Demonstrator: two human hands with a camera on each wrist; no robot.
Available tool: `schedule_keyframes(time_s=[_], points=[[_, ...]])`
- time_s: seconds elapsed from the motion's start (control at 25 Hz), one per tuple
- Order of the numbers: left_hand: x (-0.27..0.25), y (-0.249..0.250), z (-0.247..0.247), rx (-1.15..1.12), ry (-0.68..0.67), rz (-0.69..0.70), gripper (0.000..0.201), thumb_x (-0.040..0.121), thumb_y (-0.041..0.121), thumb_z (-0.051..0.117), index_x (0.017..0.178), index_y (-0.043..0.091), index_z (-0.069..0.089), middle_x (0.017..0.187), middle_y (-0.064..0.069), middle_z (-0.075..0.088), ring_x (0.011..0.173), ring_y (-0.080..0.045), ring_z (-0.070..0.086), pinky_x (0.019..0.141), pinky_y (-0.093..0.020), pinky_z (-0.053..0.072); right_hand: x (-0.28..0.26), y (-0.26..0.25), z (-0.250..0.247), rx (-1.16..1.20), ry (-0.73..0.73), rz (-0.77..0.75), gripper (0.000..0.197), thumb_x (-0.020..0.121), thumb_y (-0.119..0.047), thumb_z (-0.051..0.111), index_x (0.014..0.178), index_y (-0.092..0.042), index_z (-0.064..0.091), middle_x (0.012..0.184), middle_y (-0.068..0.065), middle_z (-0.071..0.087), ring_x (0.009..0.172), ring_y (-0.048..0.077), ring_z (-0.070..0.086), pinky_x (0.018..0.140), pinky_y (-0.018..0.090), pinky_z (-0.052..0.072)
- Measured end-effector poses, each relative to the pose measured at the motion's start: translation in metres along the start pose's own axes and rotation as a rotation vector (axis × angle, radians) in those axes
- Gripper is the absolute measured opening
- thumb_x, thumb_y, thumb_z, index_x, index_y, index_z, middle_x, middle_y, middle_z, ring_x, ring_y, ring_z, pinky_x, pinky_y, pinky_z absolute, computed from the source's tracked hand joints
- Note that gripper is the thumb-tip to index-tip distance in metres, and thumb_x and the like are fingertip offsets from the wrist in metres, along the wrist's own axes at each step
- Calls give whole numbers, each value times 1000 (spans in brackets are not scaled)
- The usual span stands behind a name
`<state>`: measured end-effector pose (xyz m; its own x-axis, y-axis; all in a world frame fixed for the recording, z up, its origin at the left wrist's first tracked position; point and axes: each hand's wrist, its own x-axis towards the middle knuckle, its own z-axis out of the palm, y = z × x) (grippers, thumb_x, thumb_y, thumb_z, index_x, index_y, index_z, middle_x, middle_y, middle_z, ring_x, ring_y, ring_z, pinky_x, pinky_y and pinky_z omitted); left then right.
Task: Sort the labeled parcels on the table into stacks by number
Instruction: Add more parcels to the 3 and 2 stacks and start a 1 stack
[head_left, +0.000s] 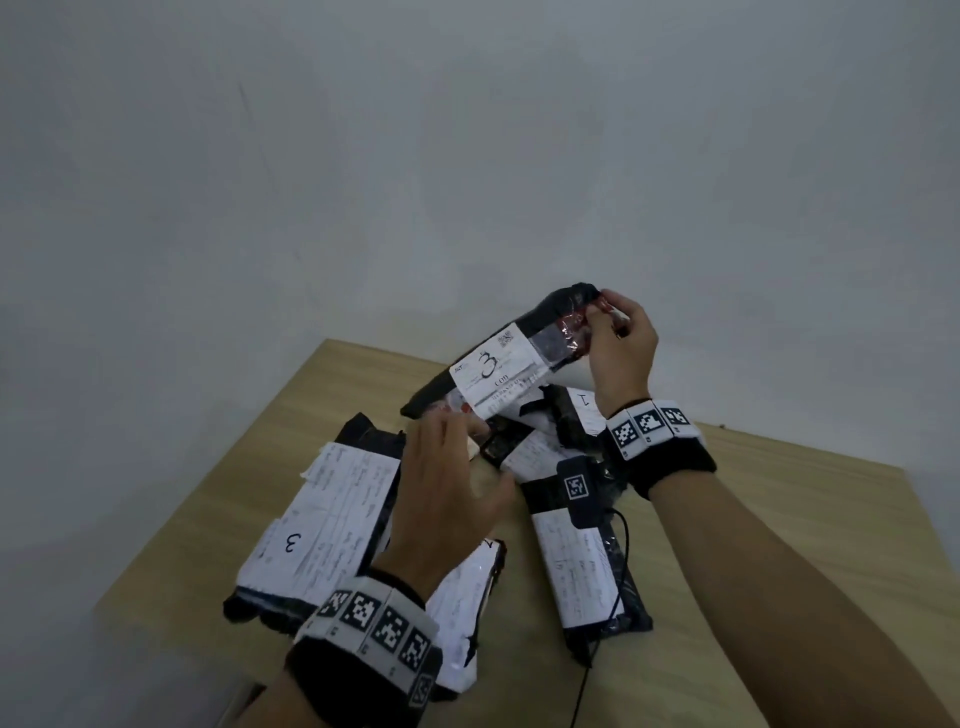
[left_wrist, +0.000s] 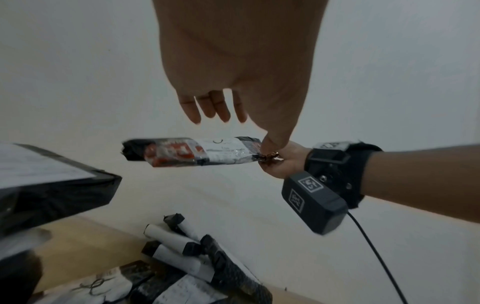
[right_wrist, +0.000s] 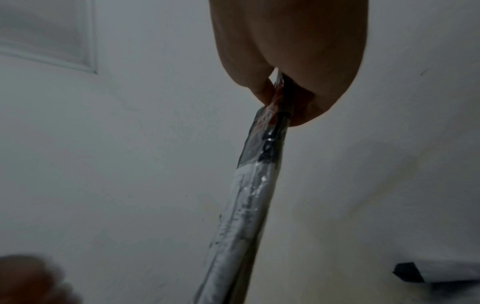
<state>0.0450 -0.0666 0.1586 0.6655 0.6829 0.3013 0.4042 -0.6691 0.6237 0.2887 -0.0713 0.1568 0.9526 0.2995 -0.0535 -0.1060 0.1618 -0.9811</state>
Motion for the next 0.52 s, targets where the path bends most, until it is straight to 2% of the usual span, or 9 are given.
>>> schedule_keyframes(time_s=[0.12, 0.2, 0.36, 0.52], points=[[22, -11, -5, 126, 71, -43, 68, 65, 42, 74, 122, 16, 49, 124, -5, 42, 117, -20, 37, 100, -31, 39, -13, 8, 11, 85, -145, 153, 20, 87, -2, 64, 98, -19, 68, 97, 9, 71, 87, 22, 69, 85, 40, 59], [28, -25, -11, 188, 69, -119, 79, 62, 43, 78, 128, 15, 44, 131, -8, 41, 123, -23, 36, 103, -36, 36, -26, 22, 21, 88, -261, 245, 20, 88, -2, 64, 100, -17, 70, 97, 11, 72, 86, 23, 70, 81, 38, 59], [22, -63, -25, 148, -67, -381, 88, 58, 58, 76, 130, 23, 39, 122, 1, 52, 114, -21, 48, 101, -45, 40, -49, 45, 39, 133, -401, 396, 19, 89, -1, 64, 106, -11, 68, 95, 13, 72, 78, 17, 71, 70, 30, 60], [4, -90, -41, 241, -46, -496, 82, 59, 57, 77, 125, 26, 40, 118, 2, 54, 111, -22, 52, 97, -49, 39, -65, 62, 63, 50, -652, 557, 24, 93, -7, 62, 117, -12, 61, 104, 10, 68, 82, 17, 70, 68, 27, 60]])
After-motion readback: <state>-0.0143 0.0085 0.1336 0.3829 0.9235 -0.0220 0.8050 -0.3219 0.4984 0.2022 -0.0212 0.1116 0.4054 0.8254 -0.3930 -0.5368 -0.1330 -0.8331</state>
